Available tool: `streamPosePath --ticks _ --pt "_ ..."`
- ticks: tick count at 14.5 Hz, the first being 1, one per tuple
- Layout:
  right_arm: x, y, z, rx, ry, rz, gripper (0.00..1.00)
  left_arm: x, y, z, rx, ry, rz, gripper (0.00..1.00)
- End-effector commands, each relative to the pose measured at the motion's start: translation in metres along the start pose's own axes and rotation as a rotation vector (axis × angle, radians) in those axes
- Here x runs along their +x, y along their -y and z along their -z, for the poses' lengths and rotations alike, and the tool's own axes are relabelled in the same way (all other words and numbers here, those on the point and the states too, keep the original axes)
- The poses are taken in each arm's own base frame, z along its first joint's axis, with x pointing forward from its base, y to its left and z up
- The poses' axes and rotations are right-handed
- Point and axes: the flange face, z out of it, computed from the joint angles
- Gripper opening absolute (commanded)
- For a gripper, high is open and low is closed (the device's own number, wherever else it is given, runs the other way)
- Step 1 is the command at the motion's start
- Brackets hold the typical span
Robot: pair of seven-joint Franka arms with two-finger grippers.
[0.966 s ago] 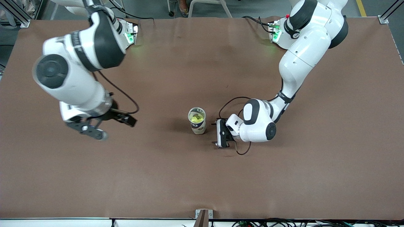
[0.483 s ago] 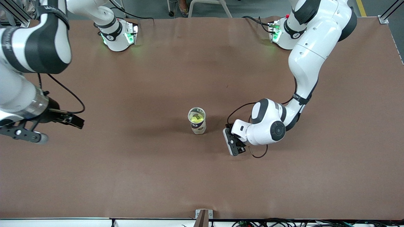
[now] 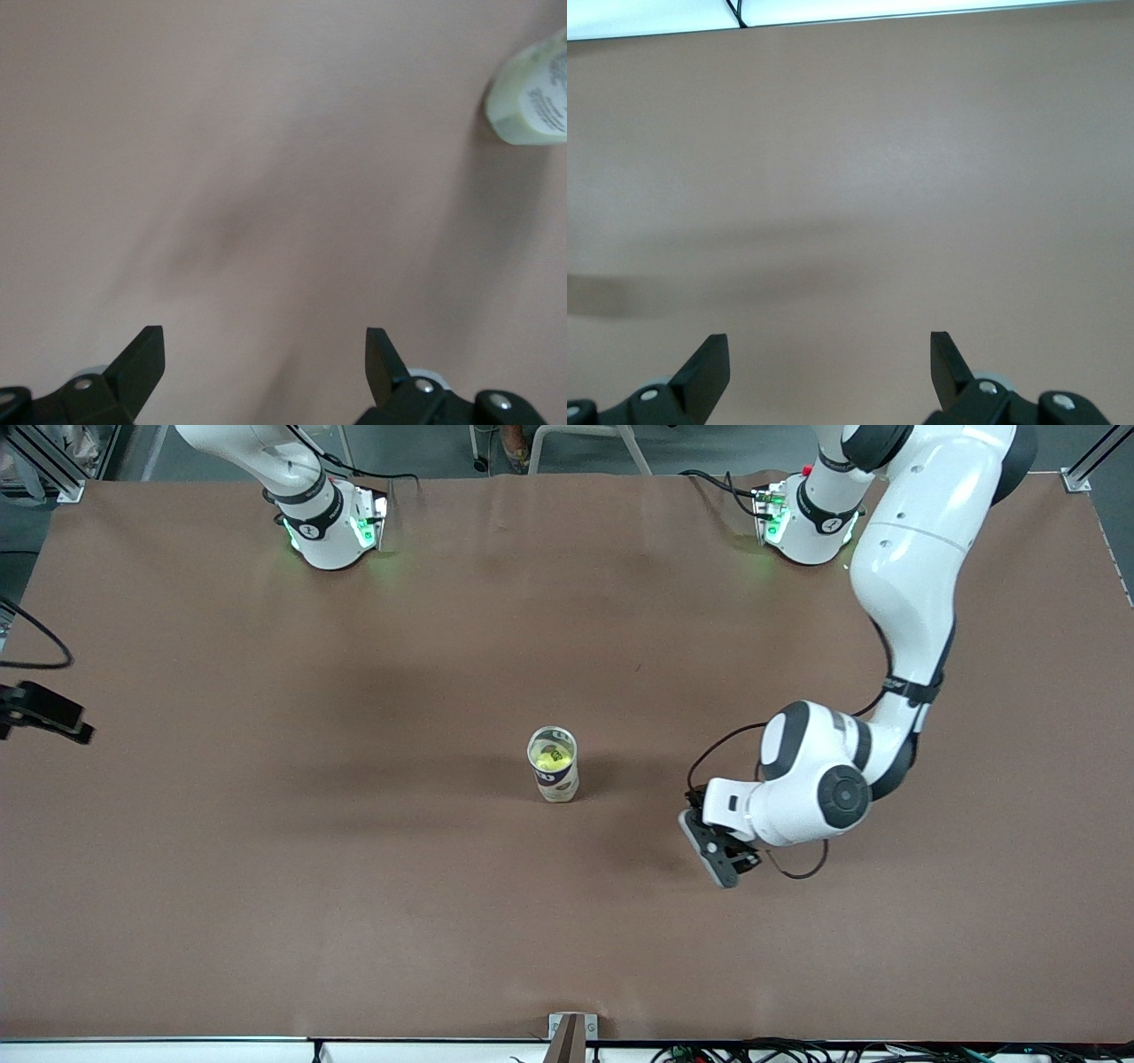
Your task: Insert tennis ball vertically with right arm
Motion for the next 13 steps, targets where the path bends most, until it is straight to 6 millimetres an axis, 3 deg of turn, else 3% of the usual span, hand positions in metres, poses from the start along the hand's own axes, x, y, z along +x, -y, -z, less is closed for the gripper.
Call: streamPosePath --ticks 1,7,10,13 --pt "-0.017 -0.011 0.013 0.017 -0.01 0.019 1.0 -0.001 -0.005 0.037 0.025 0.045 0.109 1.0" --pt "-0.025 -0.013 0.012 0.003 0.003 -0.036 1.0 0.01 -0.035 0.111 0.091 0.076 0.407 1.0" --pt "-0.045 -0.012 0.008 -0.024 -0.006 -0.028 1.0 0.017 -0.062 0.148 0.162 0.089 0.568 1.0" --pt "-0.062 -0.012 0.003 -0.032 0.002 -0.028 1.0 -0.004 -0.05 0.182 0.174 0.102 0.636 1.0"
